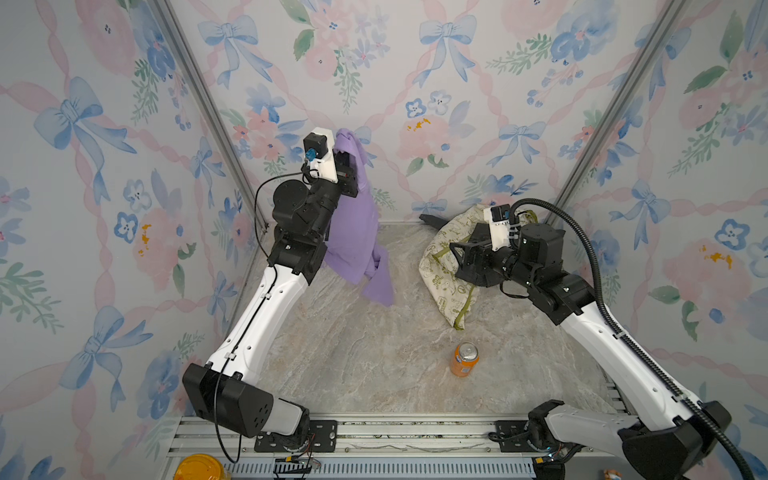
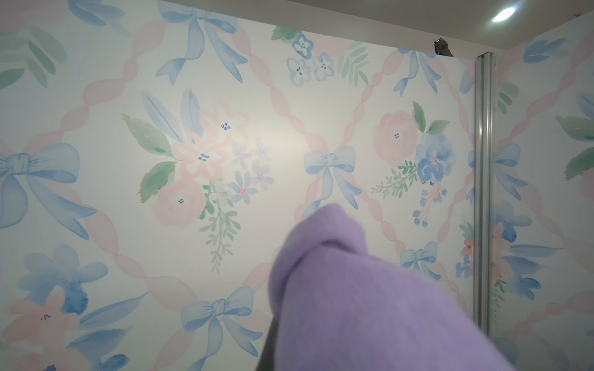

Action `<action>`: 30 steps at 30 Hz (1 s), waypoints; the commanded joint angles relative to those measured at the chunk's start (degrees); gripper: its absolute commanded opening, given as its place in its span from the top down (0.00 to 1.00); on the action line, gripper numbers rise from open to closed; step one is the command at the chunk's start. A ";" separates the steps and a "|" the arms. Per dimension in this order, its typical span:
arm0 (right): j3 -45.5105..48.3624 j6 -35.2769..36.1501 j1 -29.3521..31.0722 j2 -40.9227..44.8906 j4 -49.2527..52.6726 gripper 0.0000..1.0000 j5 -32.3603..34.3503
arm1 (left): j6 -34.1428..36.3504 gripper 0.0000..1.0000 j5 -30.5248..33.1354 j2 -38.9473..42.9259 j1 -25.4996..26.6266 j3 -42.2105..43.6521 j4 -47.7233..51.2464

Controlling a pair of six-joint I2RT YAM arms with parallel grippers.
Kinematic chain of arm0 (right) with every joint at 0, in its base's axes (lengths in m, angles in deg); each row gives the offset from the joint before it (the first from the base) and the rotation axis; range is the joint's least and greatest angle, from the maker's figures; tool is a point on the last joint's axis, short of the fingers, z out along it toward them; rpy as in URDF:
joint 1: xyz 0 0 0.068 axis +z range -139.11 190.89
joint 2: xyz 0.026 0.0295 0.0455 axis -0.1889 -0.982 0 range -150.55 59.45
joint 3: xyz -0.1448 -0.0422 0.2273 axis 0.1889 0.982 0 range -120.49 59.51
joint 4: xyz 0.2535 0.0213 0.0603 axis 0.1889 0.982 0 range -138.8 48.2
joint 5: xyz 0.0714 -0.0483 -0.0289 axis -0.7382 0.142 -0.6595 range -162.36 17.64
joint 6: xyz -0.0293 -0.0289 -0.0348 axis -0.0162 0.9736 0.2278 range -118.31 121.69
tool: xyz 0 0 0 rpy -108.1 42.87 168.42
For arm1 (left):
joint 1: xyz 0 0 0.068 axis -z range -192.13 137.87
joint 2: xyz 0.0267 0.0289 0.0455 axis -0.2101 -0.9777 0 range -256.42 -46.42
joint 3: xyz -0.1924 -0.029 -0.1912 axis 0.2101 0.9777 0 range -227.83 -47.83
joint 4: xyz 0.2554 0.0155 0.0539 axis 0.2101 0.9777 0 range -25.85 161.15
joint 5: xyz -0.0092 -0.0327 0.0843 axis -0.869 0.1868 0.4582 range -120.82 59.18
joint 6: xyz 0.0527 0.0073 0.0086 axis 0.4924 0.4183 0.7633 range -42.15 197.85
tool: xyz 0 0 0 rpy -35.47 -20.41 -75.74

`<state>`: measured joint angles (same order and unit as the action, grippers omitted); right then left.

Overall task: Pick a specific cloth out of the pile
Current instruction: 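Carry the shirt with the left gripper toward the far corner while the right gripper releases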

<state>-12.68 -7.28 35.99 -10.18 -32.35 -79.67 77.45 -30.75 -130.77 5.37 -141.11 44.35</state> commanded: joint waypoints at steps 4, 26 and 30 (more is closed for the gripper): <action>-1.22 -0.93 -0.66 -2.52 -0.27 0.01 -1.88 | 3.81 1.00 3.82 -10.10 -4.08 -10.92 4.62; 4.70 0.49 -1.31 4.26 1.84 0.03 -0.45 | -2.24 1.00 7.28 -14.78 -9.99 0.20 -2.16; 6.58 0.62 -1.65 5.48 2.24 0.03 -0.42 | -6.12 1.00 12.06 -9.09 -9.94 15.20 -4.63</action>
<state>-7.69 -7.61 34.92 -5.98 -31.54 -80.66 75.42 -22.96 -143.95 -4.62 -132.82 44.27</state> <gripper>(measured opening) 0.970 0.048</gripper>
